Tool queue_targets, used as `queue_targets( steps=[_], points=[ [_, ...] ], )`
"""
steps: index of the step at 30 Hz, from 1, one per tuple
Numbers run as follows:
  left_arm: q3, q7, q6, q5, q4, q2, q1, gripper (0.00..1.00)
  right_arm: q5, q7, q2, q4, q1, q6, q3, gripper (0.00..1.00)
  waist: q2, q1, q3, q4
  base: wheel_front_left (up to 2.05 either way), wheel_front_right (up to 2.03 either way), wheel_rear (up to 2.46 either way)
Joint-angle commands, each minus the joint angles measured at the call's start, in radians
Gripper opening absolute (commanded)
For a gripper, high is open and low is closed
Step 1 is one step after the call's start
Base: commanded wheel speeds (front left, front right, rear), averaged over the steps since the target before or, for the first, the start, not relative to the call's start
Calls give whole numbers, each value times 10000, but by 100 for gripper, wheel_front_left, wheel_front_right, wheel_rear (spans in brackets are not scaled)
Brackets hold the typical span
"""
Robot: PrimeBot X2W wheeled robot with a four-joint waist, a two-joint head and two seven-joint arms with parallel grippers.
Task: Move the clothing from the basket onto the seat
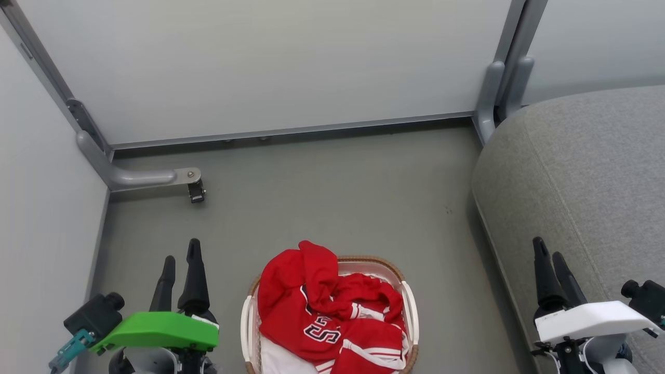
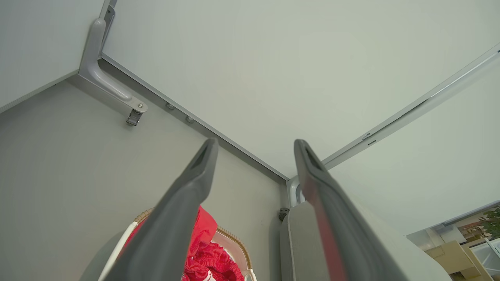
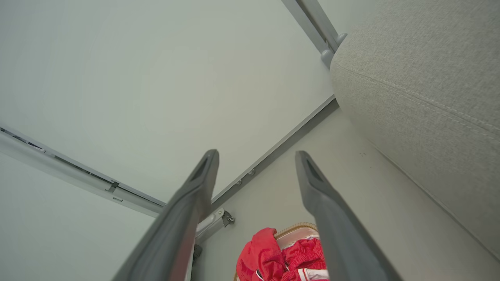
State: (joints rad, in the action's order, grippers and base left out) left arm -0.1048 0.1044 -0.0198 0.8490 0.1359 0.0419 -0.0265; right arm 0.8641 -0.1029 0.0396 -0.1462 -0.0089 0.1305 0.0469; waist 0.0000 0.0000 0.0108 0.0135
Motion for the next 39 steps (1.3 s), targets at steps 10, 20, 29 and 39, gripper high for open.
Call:
queue_targets(
  steps=[10,20,29,39],
  points=[
    [-233,338,72,-1235,198,68,206,100,-1445,-352,75,-58,112,2,-223,100,0,0,5,29,0,0,0],
    [-424,602,143,-2231,450,77,286,100,-2520,-614,87,-172,156,2,-398,100,0,0,1,80,0,0,0],
    [-580,812,245,-2887,543,87,348,100,-3402,-827,96,-268,194,3,-512,100,0,0,-11,116,0,0,0],
    [-761,1032,384,-3573,748,93,421,100,-4285,-1048,105,-293,313,3,-590,100,0,0,-44,143,0,0,0]
  ],
)
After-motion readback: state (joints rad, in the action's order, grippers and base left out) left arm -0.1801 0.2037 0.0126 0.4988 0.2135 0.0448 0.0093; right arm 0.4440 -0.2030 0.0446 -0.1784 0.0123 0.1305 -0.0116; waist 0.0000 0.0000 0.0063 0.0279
